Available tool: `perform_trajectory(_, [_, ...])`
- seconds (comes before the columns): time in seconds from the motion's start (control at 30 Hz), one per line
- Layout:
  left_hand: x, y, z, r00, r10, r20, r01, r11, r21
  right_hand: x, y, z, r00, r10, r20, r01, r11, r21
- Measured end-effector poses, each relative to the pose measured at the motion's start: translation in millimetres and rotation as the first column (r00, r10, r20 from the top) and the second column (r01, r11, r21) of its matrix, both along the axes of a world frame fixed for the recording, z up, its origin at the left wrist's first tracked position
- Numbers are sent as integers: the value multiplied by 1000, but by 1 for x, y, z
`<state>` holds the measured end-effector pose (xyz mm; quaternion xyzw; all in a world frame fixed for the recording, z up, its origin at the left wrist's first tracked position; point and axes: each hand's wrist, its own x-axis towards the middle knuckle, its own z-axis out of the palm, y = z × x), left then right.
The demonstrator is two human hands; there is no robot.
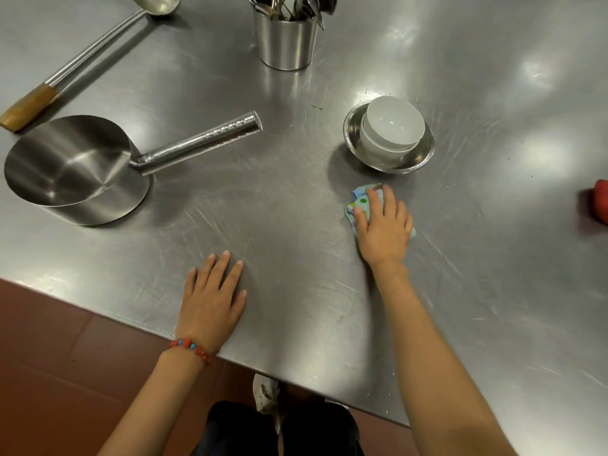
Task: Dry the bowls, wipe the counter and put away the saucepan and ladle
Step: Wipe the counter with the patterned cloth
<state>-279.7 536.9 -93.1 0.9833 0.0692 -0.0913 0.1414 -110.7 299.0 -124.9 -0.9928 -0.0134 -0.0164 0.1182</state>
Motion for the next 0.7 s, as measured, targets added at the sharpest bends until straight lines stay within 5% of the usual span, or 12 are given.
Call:
perform_trajectory(0.1, [-2,-1,-1,1000,9,7,-9,1000,-2,-52,27,1,998,-65,17,65,998,0])
perform_trajectory(0.43, [-23,-33,5,995,-93,38,93,996,-6,-172,25,-2,962,272,34,-270,962,-33])
perform_trajectory(0.7, [-35,-65,1,973,-229,-33,230,973,35,-201,-87,6,992,-123,-17,122,991,-63])
